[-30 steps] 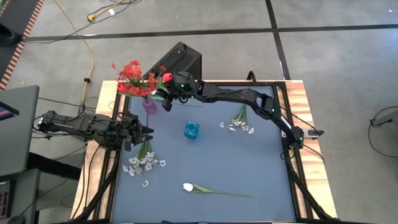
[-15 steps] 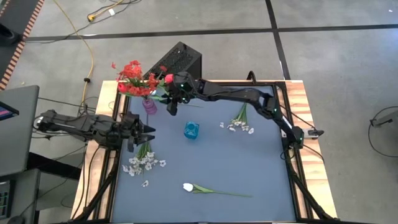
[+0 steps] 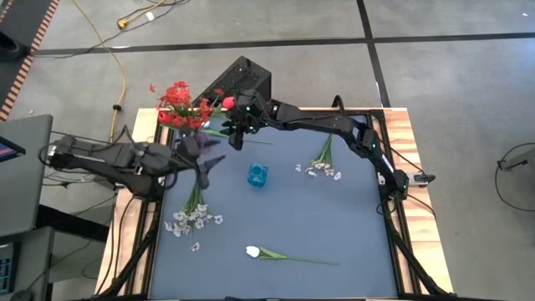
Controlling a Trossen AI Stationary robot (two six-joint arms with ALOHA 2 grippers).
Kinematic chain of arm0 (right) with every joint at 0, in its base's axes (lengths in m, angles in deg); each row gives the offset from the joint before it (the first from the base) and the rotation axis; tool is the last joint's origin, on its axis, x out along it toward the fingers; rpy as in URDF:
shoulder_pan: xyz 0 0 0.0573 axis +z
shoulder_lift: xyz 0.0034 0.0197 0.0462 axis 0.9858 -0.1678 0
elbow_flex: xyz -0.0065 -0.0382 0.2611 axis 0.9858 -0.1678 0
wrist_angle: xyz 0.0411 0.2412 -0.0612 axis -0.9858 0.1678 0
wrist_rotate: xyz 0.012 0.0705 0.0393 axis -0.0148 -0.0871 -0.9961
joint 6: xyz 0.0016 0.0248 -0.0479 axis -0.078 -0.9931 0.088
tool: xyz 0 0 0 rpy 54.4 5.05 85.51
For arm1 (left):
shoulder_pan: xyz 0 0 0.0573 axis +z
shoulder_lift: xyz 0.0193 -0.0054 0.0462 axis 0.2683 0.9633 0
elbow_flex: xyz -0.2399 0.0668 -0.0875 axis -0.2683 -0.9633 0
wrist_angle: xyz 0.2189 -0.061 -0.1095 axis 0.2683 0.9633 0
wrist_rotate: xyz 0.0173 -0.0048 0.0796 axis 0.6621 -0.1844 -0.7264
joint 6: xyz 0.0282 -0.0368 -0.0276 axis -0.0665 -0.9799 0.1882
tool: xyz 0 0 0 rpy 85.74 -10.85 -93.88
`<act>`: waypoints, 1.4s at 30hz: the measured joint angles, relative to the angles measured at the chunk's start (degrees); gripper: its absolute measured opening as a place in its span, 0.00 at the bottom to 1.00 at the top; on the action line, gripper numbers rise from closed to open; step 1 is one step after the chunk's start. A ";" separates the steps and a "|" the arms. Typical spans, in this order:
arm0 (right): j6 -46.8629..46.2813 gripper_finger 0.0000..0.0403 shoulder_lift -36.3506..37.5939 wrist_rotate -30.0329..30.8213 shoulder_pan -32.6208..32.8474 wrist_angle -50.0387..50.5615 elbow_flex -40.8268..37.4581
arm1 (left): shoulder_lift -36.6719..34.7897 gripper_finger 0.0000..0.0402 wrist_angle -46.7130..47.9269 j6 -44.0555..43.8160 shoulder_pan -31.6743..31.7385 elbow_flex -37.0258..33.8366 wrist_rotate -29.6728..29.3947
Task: Sort flowers into vase by color
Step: Put the red tulip into the purple vase
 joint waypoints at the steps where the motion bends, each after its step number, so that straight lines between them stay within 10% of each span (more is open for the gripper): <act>1: 0.03 0.41 0.00 -0.02 0.04 -0.03 0.00 | 2.19 0.51 3.11 1.00 0.25 3.87 -2.19; 7: 0.63 0.41 0.00 -0.04 -0.01 -0.22 0.00 | 12.65 0.51 16.86 6.72 6.99 21.84 -4.82; 12: 0.61 0.41 0.00 -0.04 0.00 -0.46 0.00 | 16.99 0.51 24.02 7.87 17.35 30.56 4.81; 28: 1.92 0.41 0.00 -0.37 0.15 -0.36 0.00 | 17.90 0.51 28.64 13.50 34.04 31.07 26.32; 42: 1.86 0.41 0.00 -1.68 0.19 -0.32 -0.01 | 21.72 0.51 24.89 15.45 36.59 31.07 29.05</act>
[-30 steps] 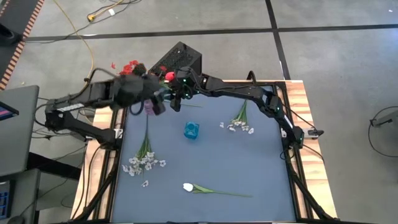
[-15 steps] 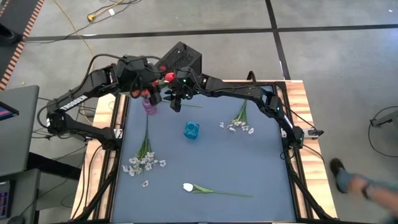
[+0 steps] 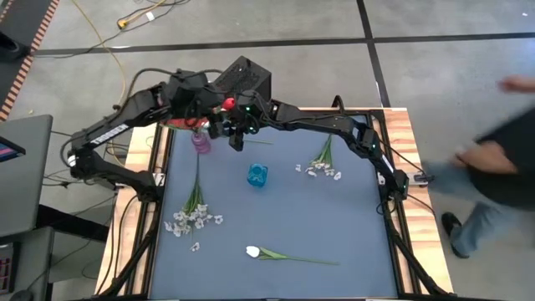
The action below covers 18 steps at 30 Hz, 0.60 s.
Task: Sort flowers into vase by color
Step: Put the red tulip into the purple vase
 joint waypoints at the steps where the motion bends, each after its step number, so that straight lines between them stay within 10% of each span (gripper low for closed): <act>1: 0.04 0.41 0.00 -0.01 -0.02 0.24 -0.03 | 0.53 0.51 -0.11 0.25 0.00 -0.01 -0.22; 11: 0.09 0.41 -0.02 -0.02 0.26 -0.17 -0.06 | -0.21 0.48 0.10 0.08 -0.02 0.02 -0.74; 18: 0.24 0.41 -0.02 -0.02 0.26 -0.22 -0.06 | -0.52 0.24 0.21 -0.37 -0.02 -0.01 -3.21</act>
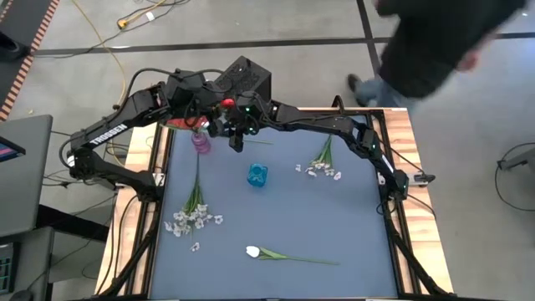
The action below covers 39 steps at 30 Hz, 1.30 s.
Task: Sort flowers into vase by color
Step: Put the red tulip into the purple vase
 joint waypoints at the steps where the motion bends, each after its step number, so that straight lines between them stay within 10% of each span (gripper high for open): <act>1: 0.02 0.41 0.00 0.00 0.00 0.00 0.00 | 0.00 0.19 0.00 0.12 0.00 0.02 -0.02; 8: 1.14 0.41 0.03 0.00 -0.05 3.01 0.07 | -0.44 0.01 0.20 0.07 0.00 -0.02 -3.38; 39: -0.68 0.31 1.40 -9.03 -0.31 10.34 0.09 | -4.45 0.03 9.84 -6.46 0.35 -0.02 -12.11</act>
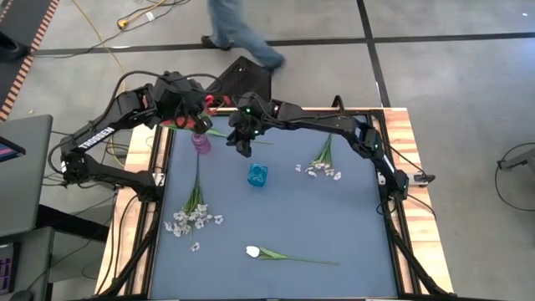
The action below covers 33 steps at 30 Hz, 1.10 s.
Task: Sort flowers into vase by color
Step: Put the red tulip into the purple vase
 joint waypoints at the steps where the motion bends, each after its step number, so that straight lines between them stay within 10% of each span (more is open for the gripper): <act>1: 0.00 0.31 0.00 0.00 0.00 -0.21 0.00 | 0.02 0.03 0.73 -0.18 0.00 0.00 0.00; 33: -1.09 0.30 -0.01 -0.02 0.00 -0.33 -0.02 | 0.17 0.03 13.90 -5.21 0.00 0.00 0.64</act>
